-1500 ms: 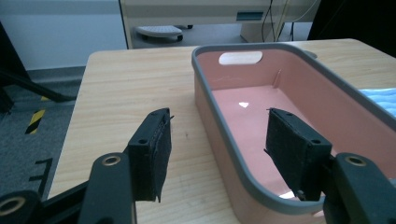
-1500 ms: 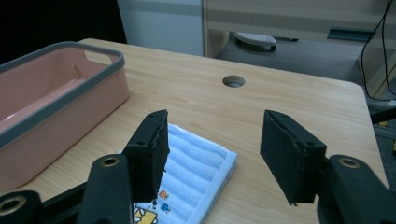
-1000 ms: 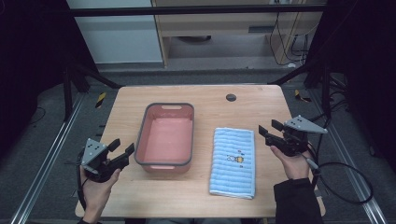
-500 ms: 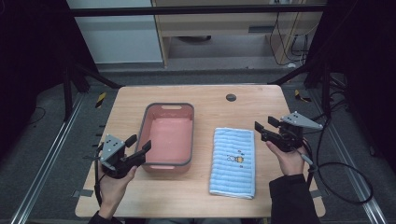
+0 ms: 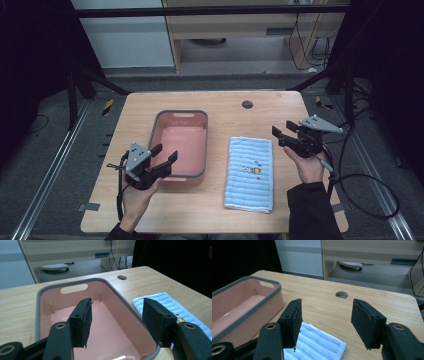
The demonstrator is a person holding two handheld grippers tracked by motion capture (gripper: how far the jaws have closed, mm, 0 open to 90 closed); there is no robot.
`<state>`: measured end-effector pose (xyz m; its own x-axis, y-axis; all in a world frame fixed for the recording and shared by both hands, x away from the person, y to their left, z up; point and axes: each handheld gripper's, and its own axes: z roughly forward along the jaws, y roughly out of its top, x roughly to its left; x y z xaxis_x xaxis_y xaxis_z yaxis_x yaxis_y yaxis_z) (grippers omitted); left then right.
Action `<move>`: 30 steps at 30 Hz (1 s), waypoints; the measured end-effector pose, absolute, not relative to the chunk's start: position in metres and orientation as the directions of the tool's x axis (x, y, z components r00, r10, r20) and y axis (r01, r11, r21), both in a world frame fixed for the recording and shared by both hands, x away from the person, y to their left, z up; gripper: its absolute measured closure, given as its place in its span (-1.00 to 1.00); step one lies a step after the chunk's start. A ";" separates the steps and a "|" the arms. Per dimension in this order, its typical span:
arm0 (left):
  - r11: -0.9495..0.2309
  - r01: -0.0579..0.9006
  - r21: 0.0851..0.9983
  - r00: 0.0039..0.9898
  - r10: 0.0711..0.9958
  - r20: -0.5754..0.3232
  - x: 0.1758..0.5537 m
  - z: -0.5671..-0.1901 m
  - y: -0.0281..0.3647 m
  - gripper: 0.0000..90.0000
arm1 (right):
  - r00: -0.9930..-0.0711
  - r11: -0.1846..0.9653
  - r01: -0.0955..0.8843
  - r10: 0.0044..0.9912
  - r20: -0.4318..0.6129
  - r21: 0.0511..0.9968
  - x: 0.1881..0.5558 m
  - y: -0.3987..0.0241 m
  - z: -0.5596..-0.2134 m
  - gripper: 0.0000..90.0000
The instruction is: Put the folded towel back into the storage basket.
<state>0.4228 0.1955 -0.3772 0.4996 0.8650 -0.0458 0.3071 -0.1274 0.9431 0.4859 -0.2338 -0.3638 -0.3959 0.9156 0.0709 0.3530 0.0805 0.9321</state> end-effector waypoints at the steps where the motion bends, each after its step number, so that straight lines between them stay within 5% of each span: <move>1: -0.130 0.306 0.943 0.505 0.862 -0.045 0.423 -0.377 0.192 -0.10 | -0.395 0.081 0.352 0.916 0.069 0.933 0.487 -0.233 -0.364 -0.06; 30: -0.205 0.322 0.924 0.602 0.798 -0.033 0.430 -0.396 0.117 -0.03 | -0.392 0.123 0.387 0.919 0.043 0.914 0.513 -0.231 -0.381 0.03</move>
<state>0.4297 0.1167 -0.3960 0.6018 0.7980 -0.0325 0.3215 -0.2048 0.9245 0.5128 -0.2311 -0.3810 -0.3925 0.9188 0.0428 0.3869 0.1226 0.9139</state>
